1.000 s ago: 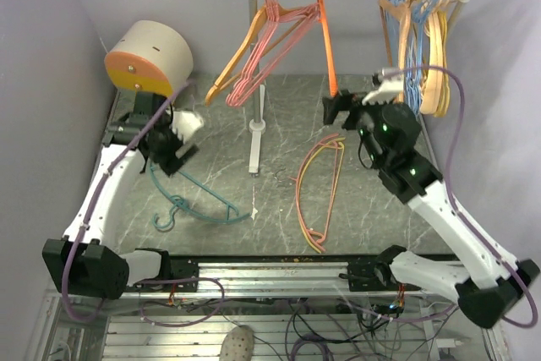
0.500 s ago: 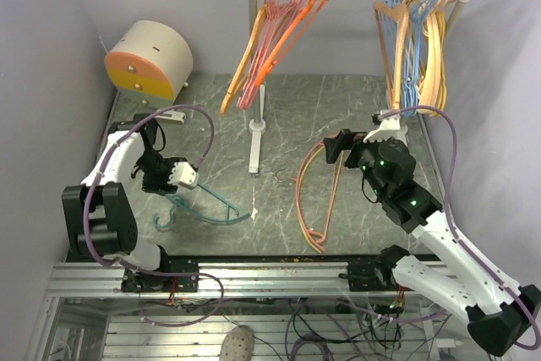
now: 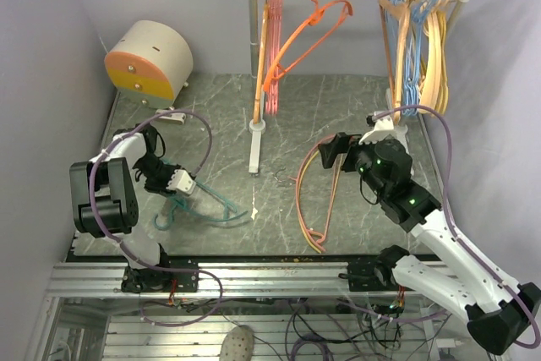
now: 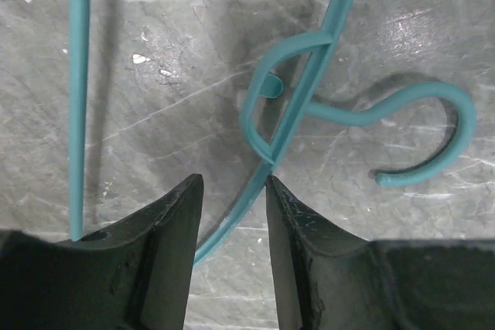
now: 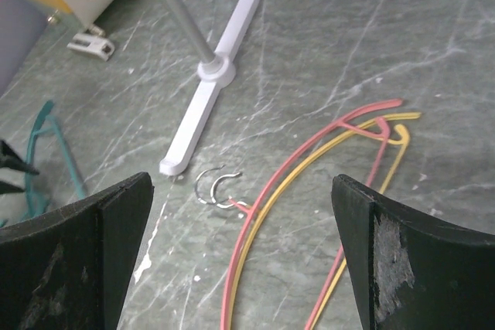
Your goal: Organize the hangers
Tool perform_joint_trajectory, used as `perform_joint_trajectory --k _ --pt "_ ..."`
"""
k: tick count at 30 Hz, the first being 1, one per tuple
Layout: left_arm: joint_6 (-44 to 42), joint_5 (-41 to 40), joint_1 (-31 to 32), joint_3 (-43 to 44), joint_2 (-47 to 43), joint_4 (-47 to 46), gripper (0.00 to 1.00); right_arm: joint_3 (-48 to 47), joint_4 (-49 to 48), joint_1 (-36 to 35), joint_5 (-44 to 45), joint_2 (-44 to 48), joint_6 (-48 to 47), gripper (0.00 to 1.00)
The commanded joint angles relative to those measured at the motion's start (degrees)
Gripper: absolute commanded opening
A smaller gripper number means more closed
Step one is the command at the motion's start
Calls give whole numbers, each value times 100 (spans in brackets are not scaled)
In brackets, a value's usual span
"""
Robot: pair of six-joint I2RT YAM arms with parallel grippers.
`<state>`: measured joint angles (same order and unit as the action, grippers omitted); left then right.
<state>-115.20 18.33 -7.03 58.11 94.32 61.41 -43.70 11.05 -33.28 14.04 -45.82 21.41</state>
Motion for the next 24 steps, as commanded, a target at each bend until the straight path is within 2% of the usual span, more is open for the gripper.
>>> perform_joint_trajectory --k 1,5,9,11,13,14,15,16,21,24 --pt "-364 108 -113 -125 140 -295 49 236 -178 6 -691 -87 -61 100" --pt "-480 10 -127 -323 158 -287 51 683 -398 5 -667 62 32 100" --pt "-497 -160 -164 -396 160 -152 63 793 -418 5 -637 46 52 100" --pt "-424 -119 -184 -336 182 -140 62 769 -385 5 -612 -42 53 100" --pt "-370 -66 -197 -322 213 -241 54 773 -434 5 -640 -103 55 100" --pt "-345 -40 -196 -328 233 -284 46 802 -489 5 -675 -136 56 100" --pt "-338 -34 -194 -341 254 -313 25 833 -550 5 -728 -163 72 100" --pt "-337 -16 -196 -350 274 -354 9 874 -627 5 -802 -218 66 100" --pt "-640 -117 -156 -25 262 330 7 1357 -1301 -235 -1076 -272 -69 100" --pt "-877 -30 -106 542 187 1355 7 1749 -2120 -1031 -284 -50 -491 100"
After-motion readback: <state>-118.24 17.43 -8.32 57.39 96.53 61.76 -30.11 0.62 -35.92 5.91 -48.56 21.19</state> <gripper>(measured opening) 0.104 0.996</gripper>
